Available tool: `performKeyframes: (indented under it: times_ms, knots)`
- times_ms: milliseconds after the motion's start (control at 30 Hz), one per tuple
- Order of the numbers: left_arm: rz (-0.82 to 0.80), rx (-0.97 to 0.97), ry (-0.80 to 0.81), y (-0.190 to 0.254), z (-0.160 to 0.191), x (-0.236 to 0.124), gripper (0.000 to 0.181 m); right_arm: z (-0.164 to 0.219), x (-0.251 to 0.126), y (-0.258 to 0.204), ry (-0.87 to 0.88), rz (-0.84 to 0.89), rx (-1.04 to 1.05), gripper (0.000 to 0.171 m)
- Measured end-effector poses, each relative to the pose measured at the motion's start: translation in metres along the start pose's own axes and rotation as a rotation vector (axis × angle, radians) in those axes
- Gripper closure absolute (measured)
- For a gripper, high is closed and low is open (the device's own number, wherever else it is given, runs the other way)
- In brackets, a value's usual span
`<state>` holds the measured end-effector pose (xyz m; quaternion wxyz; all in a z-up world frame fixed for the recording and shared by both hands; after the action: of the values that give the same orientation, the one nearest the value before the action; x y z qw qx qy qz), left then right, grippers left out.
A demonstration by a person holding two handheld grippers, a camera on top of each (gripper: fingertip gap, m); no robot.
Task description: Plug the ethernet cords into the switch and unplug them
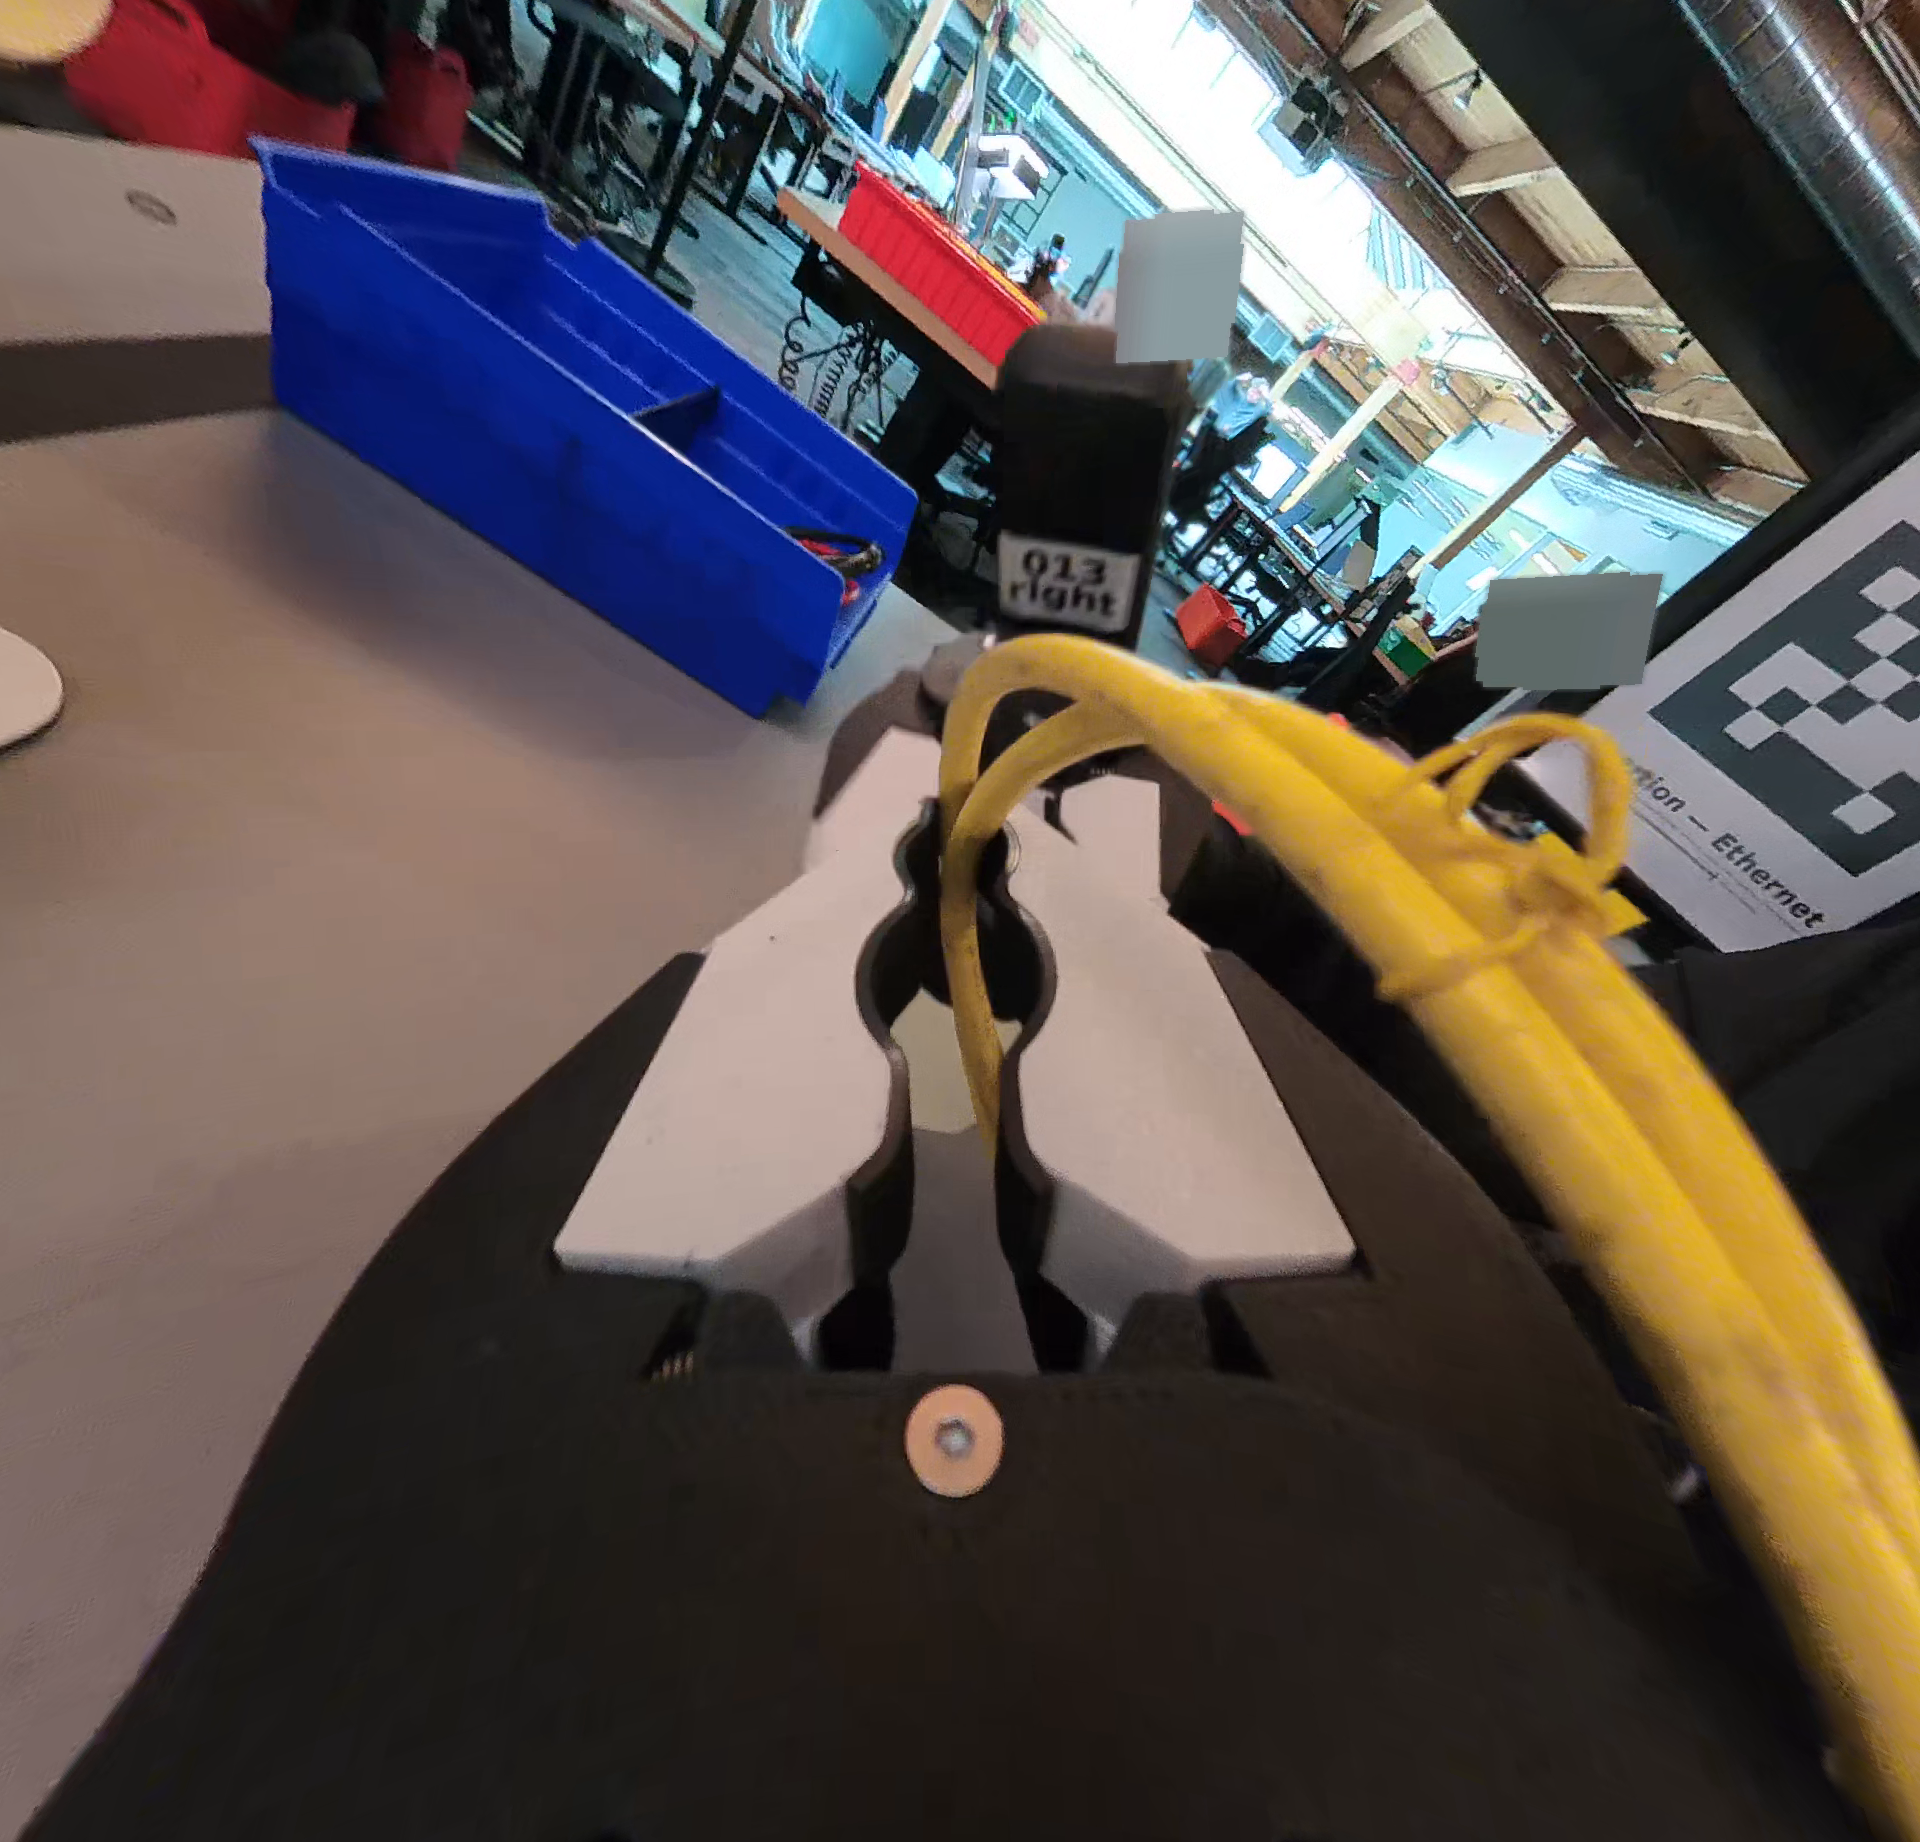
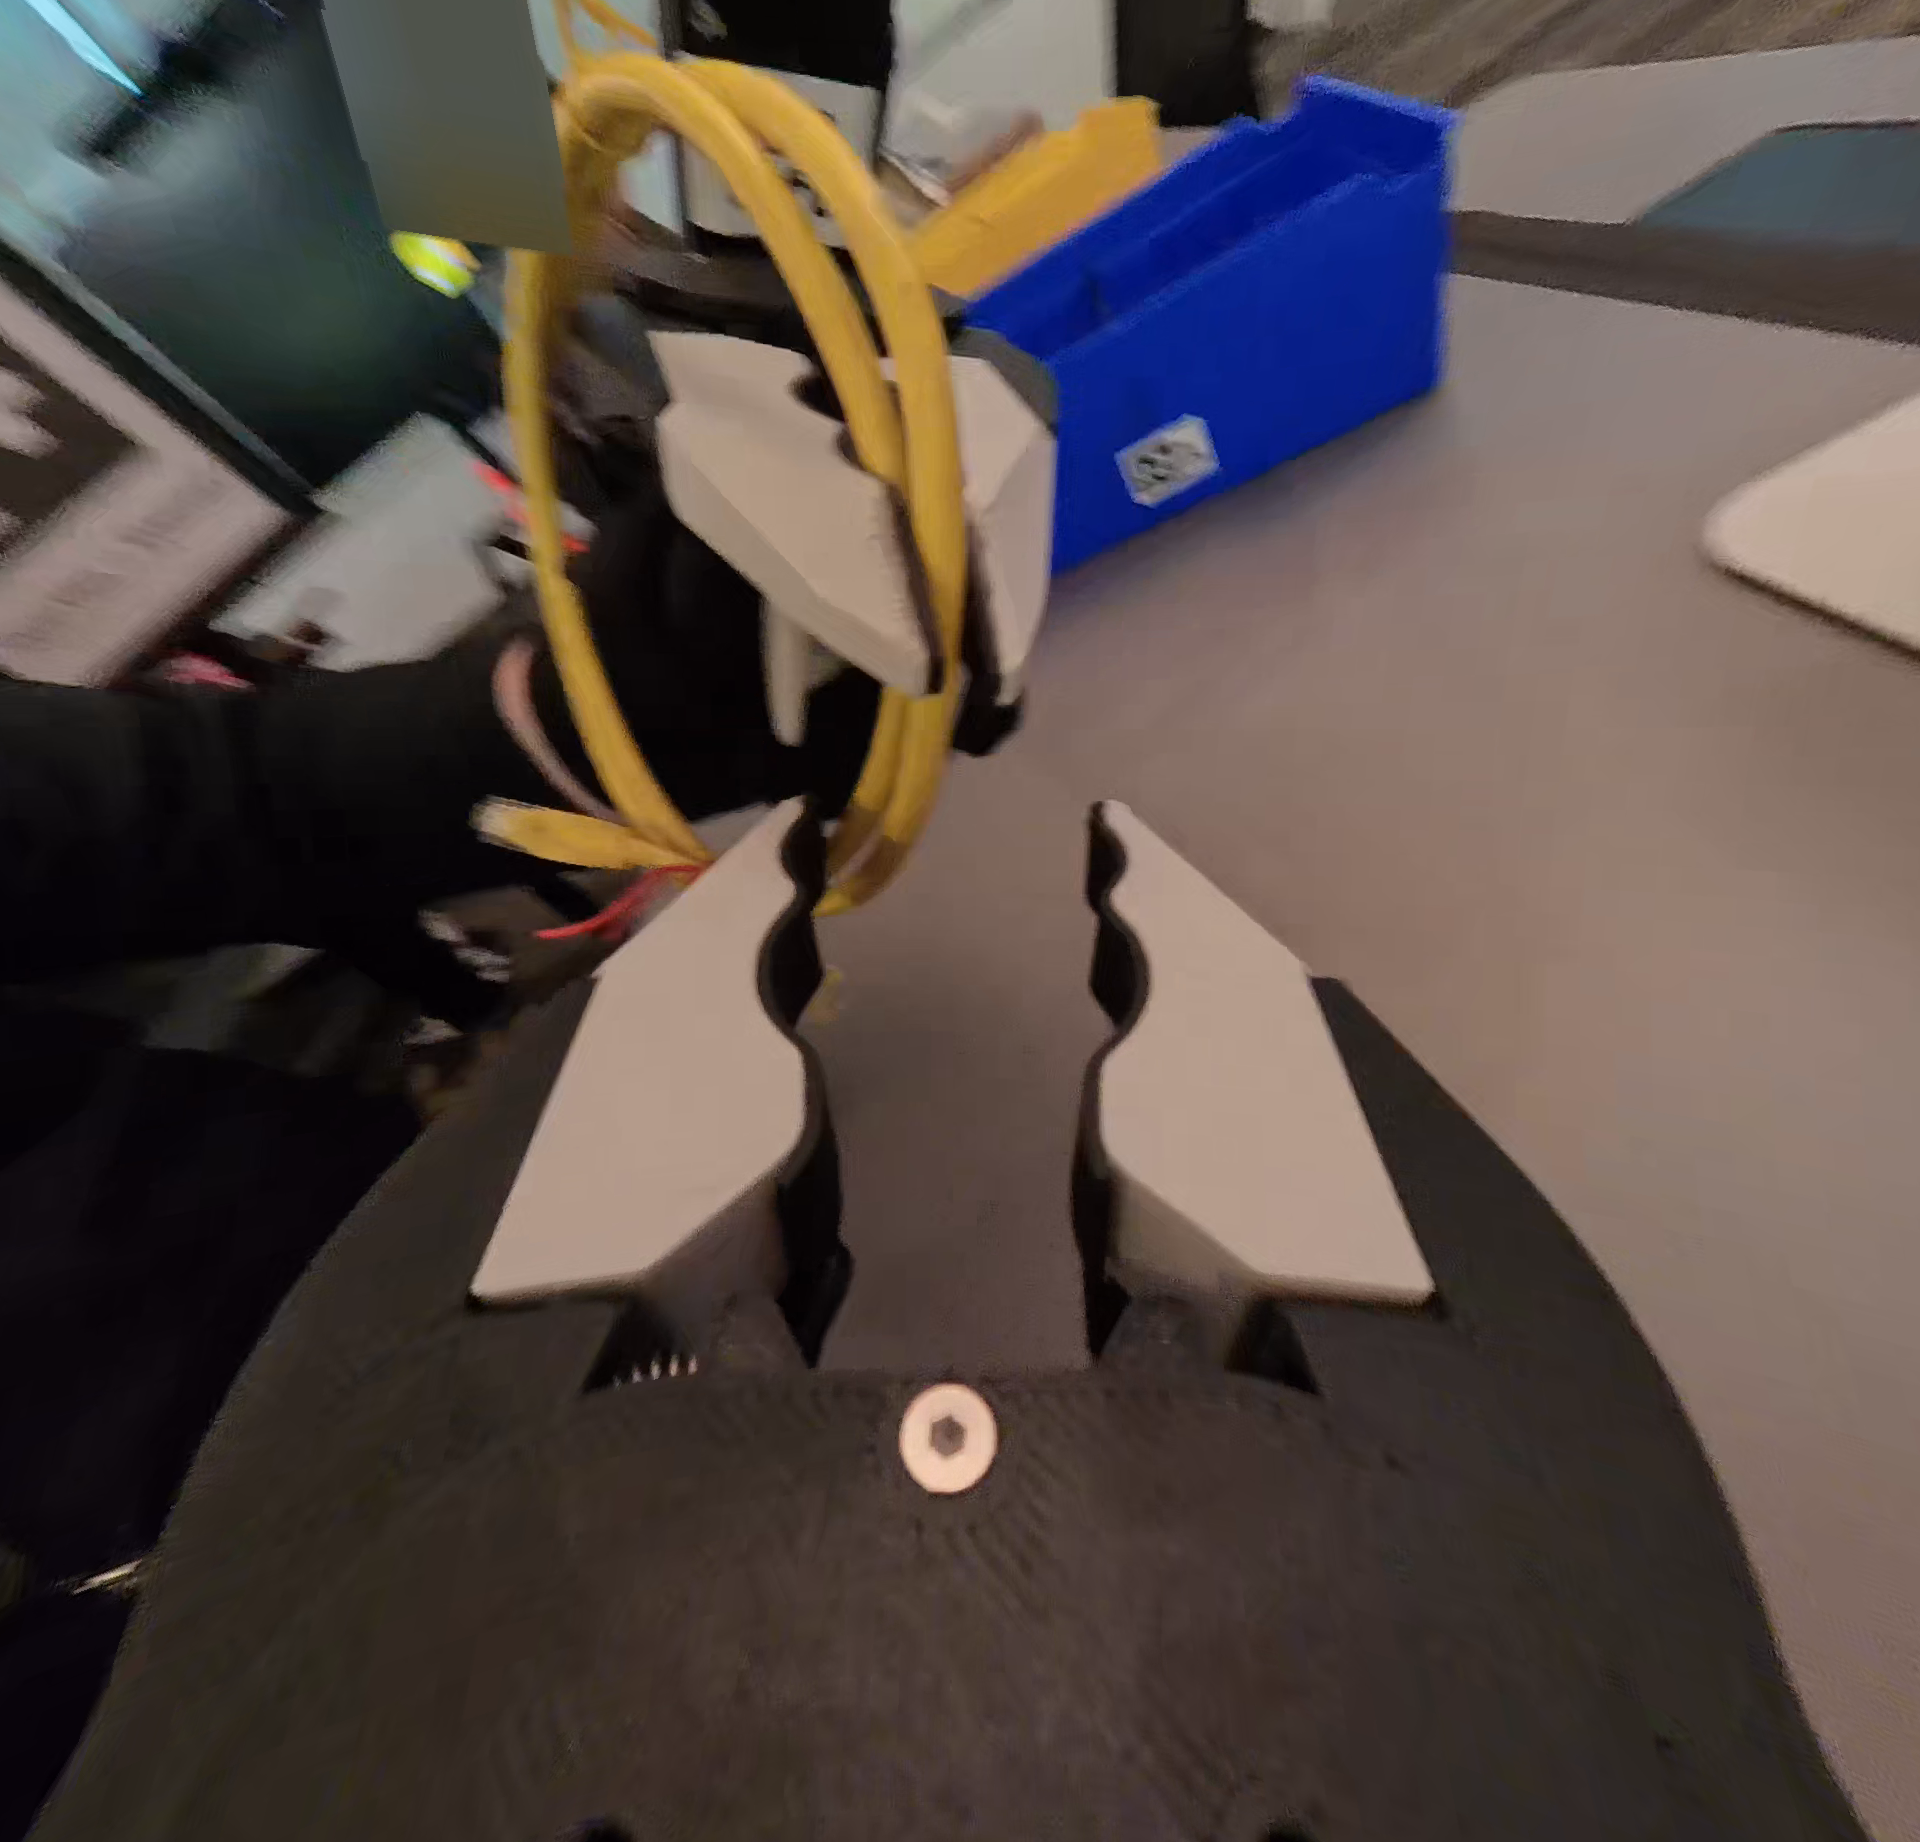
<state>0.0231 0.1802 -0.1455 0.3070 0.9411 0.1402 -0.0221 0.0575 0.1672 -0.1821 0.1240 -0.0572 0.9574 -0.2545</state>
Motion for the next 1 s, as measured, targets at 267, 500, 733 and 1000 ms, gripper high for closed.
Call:
performKeyframes:
  times_ms: [267,500,733,1000]
  knots:
    - [-0.064,0.126,-0.130,0.000,-0.011,-0.005,0.137,-0.018,-0.010,-0.016,0.123,-0.140,0.049,0.167]
    - [-0.238,0.179,-0.417,-0.032,-0.004,-0.040,0.148,-0.036,-0.044,-0.017,0.167,-0.046,-0.049,0.168]
    - [-0.457,0.167,-0.147,-0.044,-0.020,-0.092,0.170,-0.059,-0.093,-0.025,0.111,0.197,-0.233,0.168]
    - [-0.483,0.208,-0.221,-0.022,0.024,-0.113,0.176,-0.089,-0.282,0.003,0.156,0.991,-0.375,0.169]
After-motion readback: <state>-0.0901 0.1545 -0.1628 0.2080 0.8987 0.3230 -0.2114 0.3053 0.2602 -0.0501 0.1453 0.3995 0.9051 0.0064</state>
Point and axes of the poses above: each gripper's, where its closed fingertips meet, x out along the fingers, z out of its underside, y = z × x across the jaws, the point moved 4 cm from there along -x, back along the fingers, and after that the axes turned 2 degrees about -y, right-handed, at the moved point
